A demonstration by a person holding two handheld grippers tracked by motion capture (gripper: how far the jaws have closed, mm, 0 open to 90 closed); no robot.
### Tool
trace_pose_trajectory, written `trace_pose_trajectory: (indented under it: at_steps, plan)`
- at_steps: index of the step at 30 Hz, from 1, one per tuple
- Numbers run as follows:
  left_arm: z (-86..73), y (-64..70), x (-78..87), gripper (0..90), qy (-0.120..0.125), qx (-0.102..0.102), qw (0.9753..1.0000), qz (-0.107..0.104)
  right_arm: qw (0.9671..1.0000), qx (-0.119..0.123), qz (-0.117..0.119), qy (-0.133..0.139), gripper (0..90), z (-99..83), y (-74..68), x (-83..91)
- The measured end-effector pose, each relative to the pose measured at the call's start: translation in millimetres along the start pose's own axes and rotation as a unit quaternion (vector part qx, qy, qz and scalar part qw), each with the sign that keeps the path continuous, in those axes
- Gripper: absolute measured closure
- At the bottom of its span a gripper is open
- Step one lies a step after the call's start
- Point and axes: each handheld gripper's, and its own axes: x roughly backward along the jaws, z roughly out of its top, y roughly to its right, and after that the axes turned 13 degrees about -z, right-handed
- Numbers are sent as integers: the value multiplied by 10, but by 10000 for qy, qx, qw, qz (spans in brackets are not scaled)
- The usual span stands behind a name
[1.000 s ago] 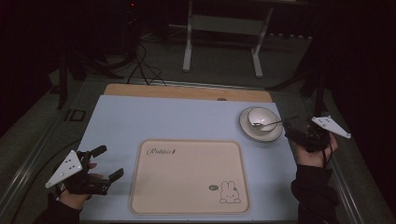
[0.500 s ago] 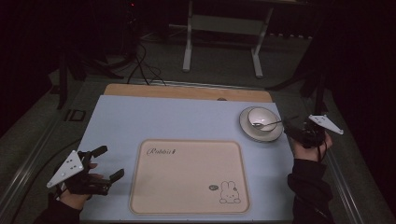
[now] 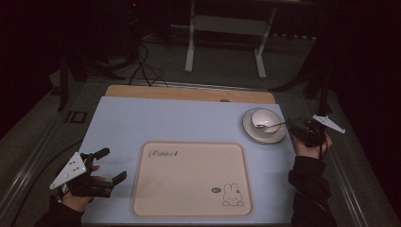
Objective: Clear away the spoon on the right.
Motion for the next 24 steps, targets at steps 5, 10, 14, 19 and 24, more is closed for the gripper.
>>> trace_pose_trajectory:
  at_steps: [5,10,14,19,24]
  plan:
    - [-5,-1,-11,0,-12,19,10000,2,9995,-253,15,-162,295,-30,27,-87]
    - [-9,-7,-13,0,-31,19,10000,13,9979,-591,100,-238,378,-36,80,-133]
    - [-10,-6,-21,0,-40,20,10000,13,9954,-904,151,-281,471,-28,118,-171]
    - [-11,-5,-25,0,-59,13,10000,4,9904,-1312,308,-320,586,-51,137,-202]
    - [-12,-8,-26,0,-61,6,10000,3,9882,-1456,311,-365,647,-59,133,-230]
